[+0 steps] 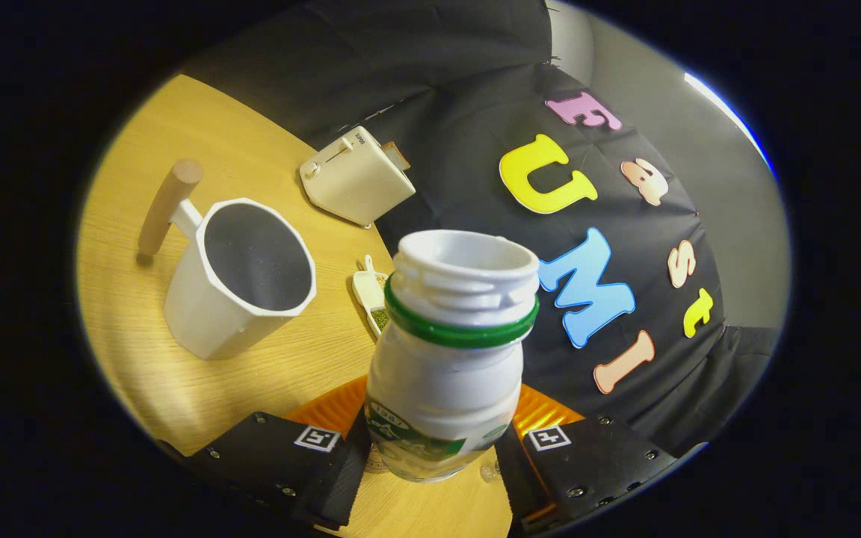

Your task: Take the bottle from table, then pour the juice into the cup, finally place the bottle on the coaster

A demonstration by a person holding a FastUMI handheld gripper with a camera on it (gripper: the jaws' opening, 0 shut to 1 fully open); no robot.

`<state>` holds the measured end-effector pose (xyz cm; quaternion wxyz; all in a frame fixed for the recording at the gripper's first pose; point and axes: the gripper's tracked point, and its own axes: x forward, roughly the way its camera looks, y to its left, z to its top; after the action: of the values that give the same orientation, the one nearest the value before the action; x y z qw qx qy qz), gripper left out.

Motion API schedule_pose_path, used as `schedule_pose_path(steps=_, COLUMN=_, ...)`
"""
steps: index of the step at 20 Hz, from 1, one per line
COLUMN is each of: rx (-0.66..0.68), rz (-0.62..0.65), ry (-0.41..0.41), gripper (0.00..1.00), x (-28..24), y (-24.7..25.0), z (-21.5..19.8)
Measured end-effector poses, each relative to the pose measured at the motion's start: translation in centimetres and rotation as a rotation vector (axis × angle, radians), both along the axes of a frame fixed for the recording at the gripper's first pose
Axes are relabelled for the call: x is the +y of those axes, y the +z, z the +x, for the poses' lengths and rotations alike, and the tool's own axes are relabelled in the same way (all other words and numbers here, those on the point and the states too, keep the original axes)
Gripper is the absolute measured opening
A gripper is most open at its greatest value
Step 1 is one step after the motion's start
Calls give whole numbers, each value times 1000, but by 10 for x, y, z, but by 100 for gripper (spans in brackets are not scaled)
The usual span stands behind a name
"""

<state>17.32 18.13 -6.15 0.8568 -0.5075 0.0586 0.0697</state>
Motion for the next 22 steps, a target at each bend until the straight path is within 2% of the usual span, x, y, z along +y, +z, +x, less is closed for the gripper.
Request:
schedule_pose_path(steps=7, rx=-31, rz=-180, ry=-7, gripper=76, x=4, y=4, z=13)
schedule_pose_path(steps=22, rx=-58, rz=-406, ry=11, gripper=76, x=19, y=4, z=30)
